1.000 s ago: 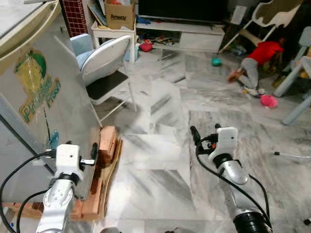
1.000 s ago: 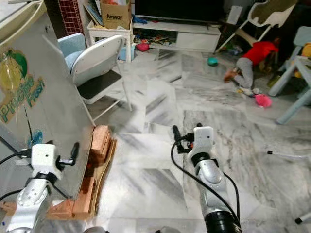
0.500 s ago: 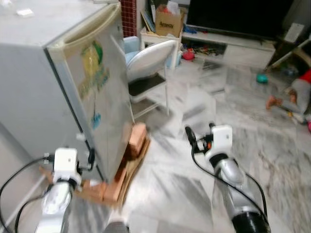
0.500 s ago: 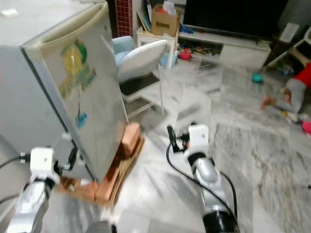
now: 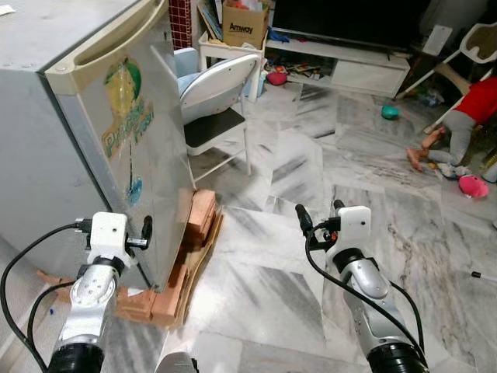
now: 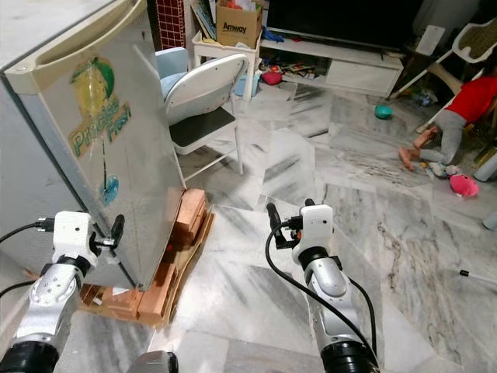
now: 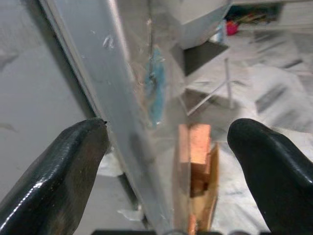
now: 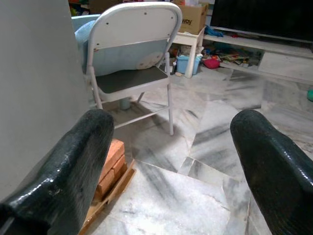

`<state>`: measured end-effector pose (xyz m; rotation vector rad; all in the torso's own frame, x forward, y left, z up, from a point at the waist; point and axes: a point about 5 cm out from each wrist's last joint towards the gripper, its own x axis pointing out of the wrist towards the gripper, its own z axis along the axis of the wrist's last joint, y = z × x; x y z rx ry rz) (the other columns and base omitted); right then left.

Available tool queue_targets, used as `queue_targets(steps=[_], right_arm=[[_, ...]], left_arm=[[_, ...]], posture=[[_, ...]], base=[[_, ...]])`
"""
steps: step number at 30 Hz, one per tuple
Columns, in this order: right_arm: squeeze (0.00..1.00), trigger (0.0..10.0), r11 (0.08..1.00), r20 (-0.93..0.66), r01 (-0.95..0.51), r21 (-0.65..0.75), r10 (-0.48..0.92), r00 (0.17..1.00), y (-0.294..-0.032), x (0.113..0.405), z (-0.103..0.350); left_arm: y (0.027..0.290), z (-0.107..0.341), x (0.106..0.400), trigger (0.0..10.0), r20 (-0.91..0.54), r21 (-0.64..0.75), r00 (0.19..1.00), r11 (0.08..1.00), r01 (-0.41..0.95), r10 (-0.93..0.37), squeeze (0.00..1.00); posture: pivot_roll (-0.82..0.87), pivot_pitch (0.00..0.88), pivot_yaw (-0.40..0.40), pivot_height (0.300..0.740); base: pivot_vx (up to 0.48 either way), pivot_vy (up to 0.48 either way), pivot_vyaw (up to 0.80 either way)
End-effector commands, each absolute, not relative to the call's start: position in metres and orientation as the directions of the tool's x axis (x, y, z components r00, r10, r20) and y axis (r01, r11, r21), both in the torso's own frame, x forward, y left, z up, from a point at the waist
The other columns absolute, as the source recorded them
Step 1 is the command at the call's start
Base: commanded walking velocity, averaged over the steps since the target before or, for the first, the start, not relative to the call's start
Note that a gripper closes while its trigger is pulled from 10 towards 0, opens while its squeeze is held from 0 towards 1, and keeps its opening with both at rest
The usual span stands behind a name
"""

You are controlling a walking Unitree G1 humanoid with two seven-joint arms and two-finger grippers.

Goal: Restocking fridge

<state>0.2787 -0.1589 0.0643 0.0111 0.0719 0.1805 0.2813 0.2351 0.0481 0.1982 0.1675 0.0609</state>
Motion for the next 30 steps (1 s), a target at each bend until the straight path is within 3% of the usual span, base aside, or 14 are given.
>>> queue_targets(steps=[1,20,27,30], right_arm=[[0.00,10.0,0.986,-0.069,-0.168,0.006,0.168,0.983,-0.166,0.277,0.068],[0.00,10.0,0.984,-0.086,-0.177,-0.017,0.175,0.981,-0.167,0.267,0.070],[0.00,10.0,0.983,-0.115,-0.180,-0.026,0.176,0.978,-0.168,0.267,0.066],[0.00,10.0,0.976,-0.260,-0.197,-0.096,0.166,0.951,-0.174,0.260,0.041]], left_arm=[[0.238,0.046,0.285,10.0,-0.173,0.217,0.979,0.974,-0.065,0.104,0.00],[0.252,0.062,0.317,10.0,-0.148,0.268,0.963,0.946,-0.180,0.226,0.00],[0.233,0.070,0.327,10.0,-0.113,0.244,0.985,0.965,-0.098,0.128,0.00],[0.214,0.078,0.336,10.0,-0.082,0.222,0.996,0.975,-0.025,0.044,0.00]], posture=[[0.01,0.037,-0.069,0.740],[-0.02,0.056,-0.064,0.740],[-0.01,0.050,-0.061,0.740],[0.00,0.046,-0.065,0.740]], base=[[0.000,0.000,0.00],[0.000,0.000,0.00],[0.000,0.000,0.00],[0.000,0.000,0.00]])
